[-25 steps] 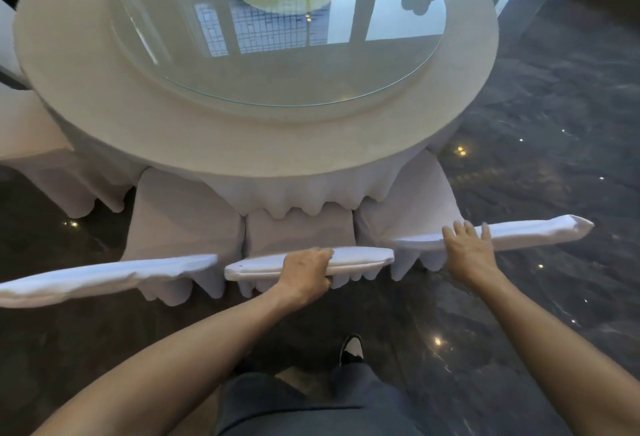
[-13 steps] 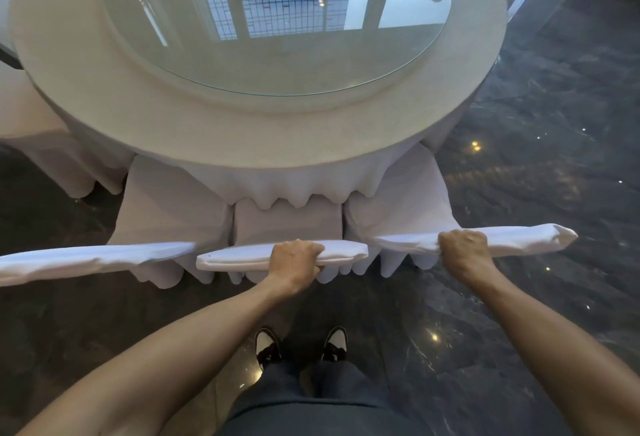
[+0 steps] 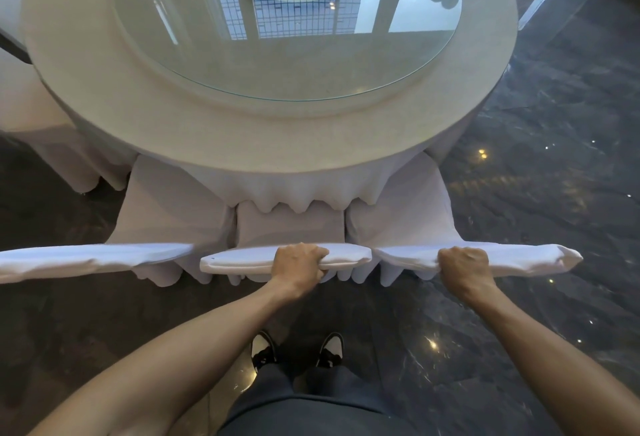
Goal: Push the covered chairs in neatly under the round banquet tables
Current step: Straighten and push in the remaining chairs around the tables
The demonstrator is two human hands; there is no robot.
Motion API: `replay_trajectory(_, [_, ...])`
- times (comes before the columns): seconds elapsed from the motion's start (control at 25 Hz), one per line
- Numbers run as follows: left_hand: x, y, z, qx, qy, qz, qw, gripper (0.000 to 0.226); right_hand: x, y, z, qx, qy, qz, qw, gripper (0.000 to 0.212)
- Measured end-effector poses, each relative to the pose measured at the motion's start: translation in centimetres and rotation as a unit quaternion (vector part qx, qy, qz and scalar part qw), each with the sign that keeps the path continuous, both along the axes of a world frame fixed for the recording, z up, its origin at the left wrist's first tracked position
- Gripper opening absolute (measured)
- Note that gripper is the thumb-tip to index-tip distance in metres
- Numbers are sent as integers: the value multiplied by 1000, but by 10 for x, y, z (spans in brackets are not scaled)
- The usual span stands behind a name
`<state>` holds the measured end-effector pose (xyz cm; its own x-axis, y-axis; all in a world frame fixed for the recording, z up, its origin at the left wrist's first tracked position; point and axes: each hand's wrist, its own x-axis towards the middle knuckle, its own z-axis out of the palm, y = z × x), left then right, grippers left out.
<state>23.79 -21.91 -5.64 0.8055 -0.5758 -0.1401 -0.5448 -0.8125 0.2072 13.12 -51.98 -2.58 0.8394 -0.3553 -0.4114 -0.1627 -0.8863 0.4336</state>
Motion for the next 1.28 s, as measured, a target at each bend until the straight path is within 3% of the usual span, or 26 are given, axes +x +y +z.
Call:
replay_trajectory(0.92, [15, 12, -10, 9, 25, -69, 997, 26, 8, 24, -8, 21, 8, -77, 997, 21])
replay_trajectory(1.12, [23, 25, -10, -5, 46, -110, 993, 35, 1, 35, -12, 36, -39, -111, 992, 20])
replay_trajectory(1.2, [32, 49, -7, -11, 64, -112, 992, 40, 1, 45, -19, 33, -59, -105, 992, 23])
replay_trajectory(1.28, [45, 90, -4, 4, 75, -96, 993, 42, 9, 70, -26, 118, -65, -77, 988, 42])
